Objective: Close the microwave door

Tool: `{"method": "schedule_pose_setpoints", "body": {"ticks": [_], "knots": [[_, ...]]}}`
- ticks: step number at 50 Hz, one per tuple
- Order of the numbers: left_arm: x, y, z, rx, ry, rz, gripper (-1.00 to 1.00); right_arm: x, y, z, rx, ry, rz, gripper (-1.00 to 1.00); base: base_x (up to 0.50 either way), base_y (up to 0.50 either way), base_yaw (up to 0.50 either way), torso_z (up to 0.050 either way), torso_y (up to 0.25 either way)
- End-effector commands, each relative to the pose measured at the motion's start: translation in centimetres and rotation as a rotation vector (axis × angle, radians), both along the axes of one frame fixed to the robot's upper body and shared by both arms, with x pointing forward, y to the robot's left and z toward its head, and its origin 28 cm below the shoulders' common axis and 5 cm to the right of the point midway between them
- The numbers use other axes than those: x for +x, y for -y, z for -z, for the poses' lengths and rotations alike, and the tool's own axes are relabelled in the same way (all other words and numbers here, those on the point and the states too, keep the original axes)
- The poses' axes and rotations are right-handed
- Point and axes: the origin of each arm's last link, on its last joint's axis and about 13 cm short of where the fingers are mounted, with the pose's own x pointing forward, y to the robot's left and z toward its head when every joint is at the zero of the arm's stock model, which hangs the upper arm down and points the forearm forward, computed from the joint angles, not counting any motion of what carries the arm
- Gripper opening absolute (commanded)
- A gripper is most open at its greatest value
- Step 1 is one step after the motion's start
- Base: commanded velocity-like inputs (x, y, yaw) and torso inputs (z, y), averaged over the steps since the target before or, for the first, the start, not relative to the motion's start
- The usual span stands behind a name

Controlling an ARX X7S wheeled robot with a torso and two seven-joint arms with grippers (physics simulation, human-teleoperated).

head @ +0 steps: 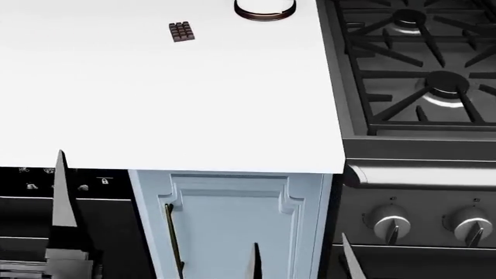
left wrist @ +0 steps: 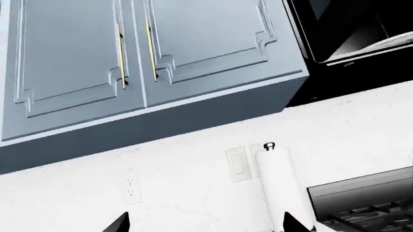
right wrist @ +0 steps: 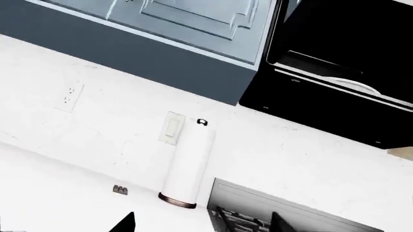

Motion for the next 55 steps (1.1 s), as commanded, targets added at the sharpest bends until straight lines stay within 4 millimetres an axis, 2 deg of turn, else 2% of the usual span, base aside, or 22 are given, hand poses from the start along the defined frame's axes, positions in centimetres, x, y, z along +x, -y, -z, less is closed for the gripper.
{"method": "schedule_pose_setpoints", "body": {"ticks": [1,10,23,25,43,55], "knots": [[-2.2,-0.4,-2.6,0.114,0.215,0.011,1.0,-2.4,-0.6,-4.4,-0.004,0.212,-0.034,1.0,0.0,0.0,0.0,0.0,0.0],[-2.6,-0.6,-2.7,0.093,0.262,-0.023,1.0,-2.8,0.2,-5.5,0.047,0.252,0.023,1.0,0.0,0.0,0.0,0.0,0.0],[-3.1,-0.4,-3.6,0.09,0.28,-0.034,1.0,-3.2,0.2,-5.5,0.03,0.266,-0.003,1.0,0.02,0.0,0.0,0.0,0.0],[-3.0,-0.3,-3.8,0.093,0.279,-0.032,1.0,-3.1,0.2,-5.2,-0.045,0.265,-0.008,1.0,0.47,-0.26,0.0,0.0,0.0],[-3.1,-0.4,-3.8,0.095,0.283,-0.023,1.0,-3.1,-0.1,-5.0,-0.065,0.252,-0.017,1.0,0.48,-0.24,0.0,0.0,0.0],[-3.3,-0.6,-3.4,0.094,0.288,-0.026,1.0,-3.3,-0.4,-5.0,-0.126,0.247,-0.01,1.0,0.48,0.0,0.0,0.0,0.0]]}}
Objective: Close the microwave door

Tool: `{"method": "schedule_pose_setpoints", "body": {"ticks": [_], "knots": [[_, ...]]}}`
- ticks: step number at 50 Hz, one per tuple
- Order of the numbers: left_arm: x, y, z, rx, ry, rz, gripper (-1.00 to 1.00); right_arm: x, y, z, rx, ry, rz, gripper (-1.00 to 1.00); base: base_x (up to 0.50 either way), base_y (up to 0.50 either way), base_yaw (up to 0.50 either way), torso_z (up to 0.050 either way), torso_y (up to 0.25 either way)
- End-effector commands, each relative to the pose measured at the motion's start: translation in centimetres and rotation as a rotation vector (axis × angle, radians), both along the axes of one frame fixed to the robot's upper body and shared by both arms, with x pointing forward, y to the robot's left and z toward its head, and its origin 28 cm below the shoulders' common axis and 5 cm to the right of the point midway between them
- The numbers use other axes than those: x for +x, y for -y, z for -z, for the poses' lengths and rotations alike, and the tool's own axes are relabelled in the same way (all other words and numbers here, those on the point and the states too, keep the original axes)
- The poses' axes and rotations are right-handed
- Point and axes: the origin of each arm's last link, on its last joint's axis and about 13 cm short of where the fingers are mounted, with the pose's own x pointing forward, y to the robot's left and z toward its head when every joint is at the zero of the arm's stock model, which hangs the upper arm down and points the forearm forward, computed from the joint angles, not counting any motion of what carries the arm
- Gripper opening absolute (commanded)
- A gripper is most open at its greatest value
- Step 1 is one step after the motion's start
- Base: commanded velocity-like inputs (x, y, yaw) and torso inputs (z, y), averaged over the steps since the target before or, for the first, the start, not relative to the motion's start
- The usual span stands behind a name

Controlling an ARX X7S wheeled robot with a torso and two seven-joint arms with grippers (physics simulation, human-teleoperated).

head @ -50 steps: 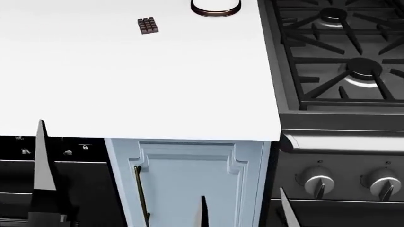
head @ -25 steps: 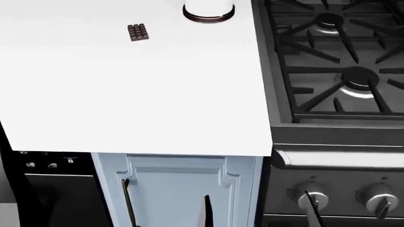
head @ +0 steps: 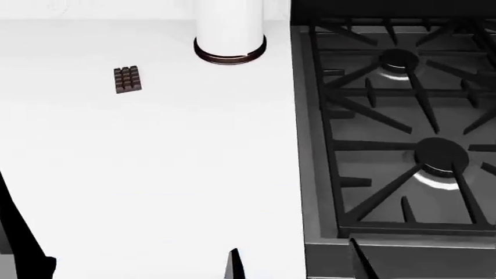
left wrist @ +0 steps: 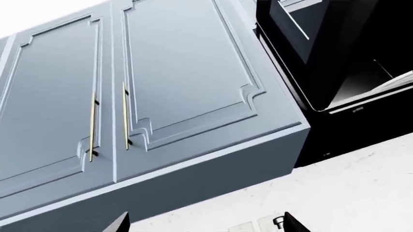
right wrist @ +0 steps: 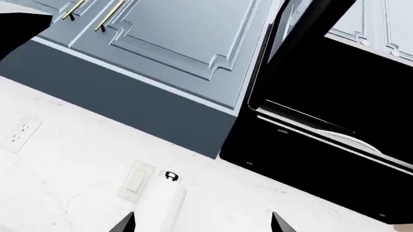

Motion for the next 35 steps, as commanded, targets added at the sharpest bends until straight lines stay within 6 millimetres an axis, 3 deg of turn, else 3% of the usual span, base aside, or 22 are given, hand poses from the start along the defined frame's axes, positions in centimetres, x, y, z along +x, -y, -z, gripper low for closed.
{"method": "schedule_pose_setpoints", "body": {"ticks": [1,11,29,35], "knots": [[-0.2,-0.2,0.3,0.002,0.003,-0.006,1.0,-0.2,-0.3,0.0,-0.05,-0.001,0.01,1.0,0.48,0.23,0.0,0.0,0.0],[-0.1,0.0,-0.2,0.008,0.007,-0.004,1.0,-0.1,-0.4,-0.1,-0.022,-0.017,-0.001,1.0,0.48,0.28,0.0,0.0,0.0],[-0.1,0.1,-0.2,0.027,0.007,0.002,1.0,-0.5,-0.2,-0.6,-0.007,0.037,-0.018,1.0,0.0,0.0,0.0,0.0,0.001],[0.0,0.3,-0.2,0.024,0.007,0.015,1.0,-1.1,-0.8,-2.1,-0.031,0.07,-0.035,1.0,0.0,0.0,0.0,0.0,0.0]]}}
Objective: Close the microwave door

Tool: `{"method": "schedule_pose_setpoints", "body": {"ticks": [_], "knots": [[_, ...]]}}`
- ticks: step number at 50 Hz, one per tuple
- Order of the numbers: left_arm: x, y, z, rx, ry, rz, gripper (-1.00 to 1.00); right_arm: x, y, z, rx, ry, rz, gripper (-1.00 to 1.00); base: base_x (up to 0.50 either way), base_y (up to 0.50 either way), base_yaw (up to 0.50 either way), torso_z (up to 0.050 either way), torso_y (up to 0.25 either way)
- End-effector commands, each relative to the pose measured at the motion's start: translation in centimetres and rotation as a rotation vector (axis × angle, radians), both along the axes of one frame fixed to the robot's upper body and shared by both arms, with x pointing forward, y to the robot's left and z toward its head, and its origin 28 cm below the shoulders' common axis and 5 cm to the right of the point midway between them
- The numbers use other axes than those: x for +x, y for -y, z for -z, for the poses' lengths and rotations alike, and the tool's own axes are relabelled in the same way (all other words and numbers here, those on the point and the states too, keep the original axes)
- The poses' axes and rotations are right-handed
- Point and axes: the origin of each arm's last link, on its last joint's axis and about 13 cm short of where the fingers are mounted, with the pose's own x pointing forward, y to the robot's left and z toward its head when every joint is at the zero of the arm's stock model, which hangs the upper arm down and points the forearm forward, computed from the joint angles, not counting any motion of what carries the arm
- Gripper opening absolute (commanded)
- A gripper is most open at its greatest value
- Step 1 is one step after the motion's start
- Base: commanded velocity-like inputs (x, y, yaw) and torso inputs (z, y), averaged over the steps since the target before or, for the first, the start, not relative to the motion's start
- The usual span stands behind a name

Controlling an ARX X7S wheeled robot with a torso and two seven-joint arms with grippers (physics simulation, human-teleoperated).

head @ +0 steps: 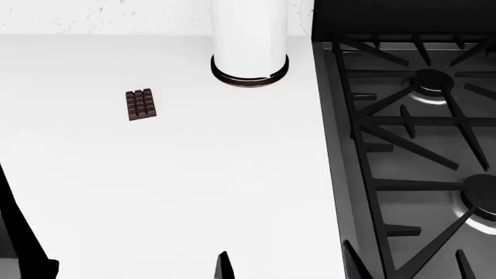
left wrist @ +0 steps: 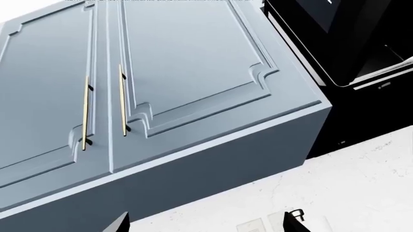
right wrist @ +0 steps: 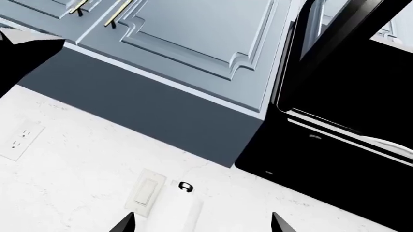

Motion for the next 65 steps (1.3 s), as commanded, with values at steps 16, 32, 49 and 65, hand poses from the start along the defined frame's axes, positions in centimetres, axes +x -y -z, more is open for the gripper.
{"method": "schedule_pose_setpoints", "body": {"ticks": [16,32,49,65], "knots": [[-0.1,0.3,-0.4,-0.001,0.01,0.024,1.0,-0.7,-1.1,-6.3,-0.029,0.197,-0.045,1.0,0.0,0.0,0.0,0.0,0.0],[0.0,0.4,-0.2,-0.003,0.002,0.03,1.0,0.0,-1.6,-8.6,-0.041,0.205,-0.097,1.0,0.0,0.0,0.0,0.0,0.0],[0.3,0.8,-1.0,-0.015,-0.004,0.039,1.0,1.8,-2.0,-12.7,-0.111,0.27,-0.132,1.0,0.0,0.0,0.0,0.0,0.0],[0.3,0.2,0.5,-0.02,-0.001,0.051,1.0,3.9,-1.0,-20.5,-0.123,0.407,-0.057,1.0,0.0,0.0,0.0,0.0,0.0]]}}
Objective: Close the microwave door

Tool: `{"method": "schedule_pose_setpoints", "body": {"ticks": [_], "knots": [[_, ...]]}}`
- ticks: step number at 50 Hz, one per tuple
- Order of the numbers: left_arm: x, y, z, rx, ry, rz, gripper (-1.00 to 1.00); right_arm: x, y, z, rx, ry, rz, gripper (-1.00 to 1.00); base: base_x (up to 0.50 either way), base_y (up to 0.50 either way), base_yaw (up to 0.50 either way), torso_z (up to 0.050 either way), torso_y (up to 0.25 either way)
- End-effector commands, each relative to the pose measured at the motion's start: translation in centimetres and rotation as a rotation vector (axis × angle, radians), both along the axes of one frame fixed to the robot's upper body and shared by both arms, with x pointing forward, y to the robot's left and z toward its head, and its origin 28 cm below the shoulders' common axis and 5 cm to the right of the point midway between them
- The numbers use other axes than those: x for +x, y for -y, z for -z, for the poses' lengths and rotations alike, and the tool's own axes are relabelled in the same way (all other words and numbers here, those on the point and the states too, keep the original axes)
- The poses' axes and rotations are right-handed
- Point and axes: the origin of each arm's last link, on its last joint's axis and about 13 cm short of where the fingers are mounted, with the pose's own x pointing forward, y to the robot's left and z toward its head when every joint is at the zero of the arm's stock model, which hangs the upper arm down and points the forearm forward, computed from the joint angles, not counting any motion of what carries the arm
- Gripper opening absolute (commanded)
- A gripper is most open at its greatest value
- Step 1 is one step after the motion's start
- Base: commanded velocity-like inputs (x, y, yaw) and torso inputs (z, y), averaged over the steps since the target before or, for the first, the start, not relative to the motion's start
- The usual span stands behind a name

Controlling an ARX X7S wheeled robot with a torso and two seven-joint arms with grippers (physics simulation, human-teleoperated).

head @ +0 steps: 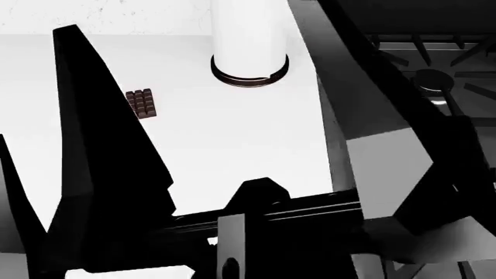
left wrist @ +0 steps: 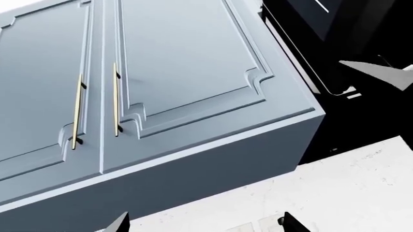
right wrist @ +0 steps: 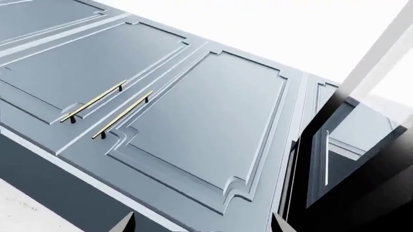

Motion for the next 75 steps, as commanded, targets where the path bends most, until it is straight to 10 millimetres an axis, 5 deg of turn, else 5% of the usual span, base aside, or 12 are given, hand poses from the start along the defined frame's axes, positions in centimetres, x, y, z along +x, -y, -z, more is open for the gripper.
{"method": "schedule_pose_setpoints", "body": {"ticks": [1,14,50,75], "knots": [[0.0,-0.4,1.1,0.002,-0.002,0.007,1.0,1.0,0.6,-5.4,0.005,0.081,0.022,1.0,0.0,0.0,0.0,0.0,0.0],[0.0,0.1,0.2,0.007,0.001,0.014,1.0,2.5,1.6,-9.0,0.055,0.101,0.053,1.0,0.0,0.0,0.0,0.0,0.0],[0.0,0.0,0.7,0.017,-0.002,0.025,1.0,3.3,2.2,-12.0,0.052,0.09,0.094,1.0,0.0,0.0,0.0,0.0,0.0],[0.1,0.4,-0.2,0.022,-0.003,0.032,1.0,5.8,3.5,-15.4,0.09,0.06,0.168,1.0,0.0,0.0,0.0,0.0,0.0]]}}
